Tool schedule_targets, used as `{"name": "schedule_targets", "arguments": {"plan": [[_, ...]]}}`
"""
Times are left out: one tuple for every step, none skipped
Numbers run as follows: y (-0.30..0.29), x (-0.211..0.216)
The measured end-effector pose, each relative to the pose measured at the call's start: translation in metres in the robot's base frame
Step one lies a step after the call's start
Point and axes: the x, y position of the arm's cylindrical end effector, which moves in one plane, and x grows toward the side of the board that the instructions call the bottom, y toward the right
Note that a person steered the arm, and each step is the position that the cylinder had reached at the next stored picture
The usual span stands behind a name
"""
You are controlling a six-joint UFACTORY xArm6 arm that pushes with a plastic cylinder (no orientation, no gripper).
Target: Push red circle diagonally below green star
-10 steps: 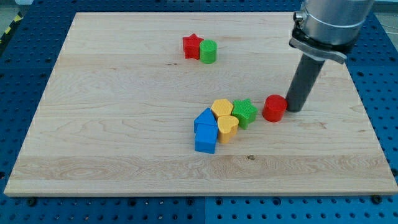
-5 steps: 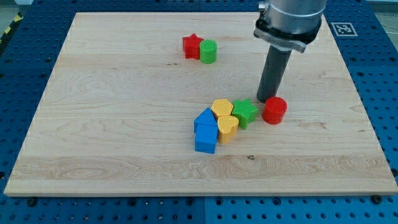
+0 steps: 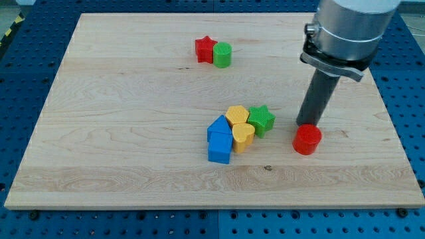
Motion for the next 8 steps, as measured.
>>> {"name": "schedule_targets", "arguments": {"plan": [[0.019,0.003],[0.032,0.035],[0.028,0.057],[0.002,0.045],[-0.017,0.028],[0.002,0.029],[0.020,0.011],[0.010,0.004]]}}
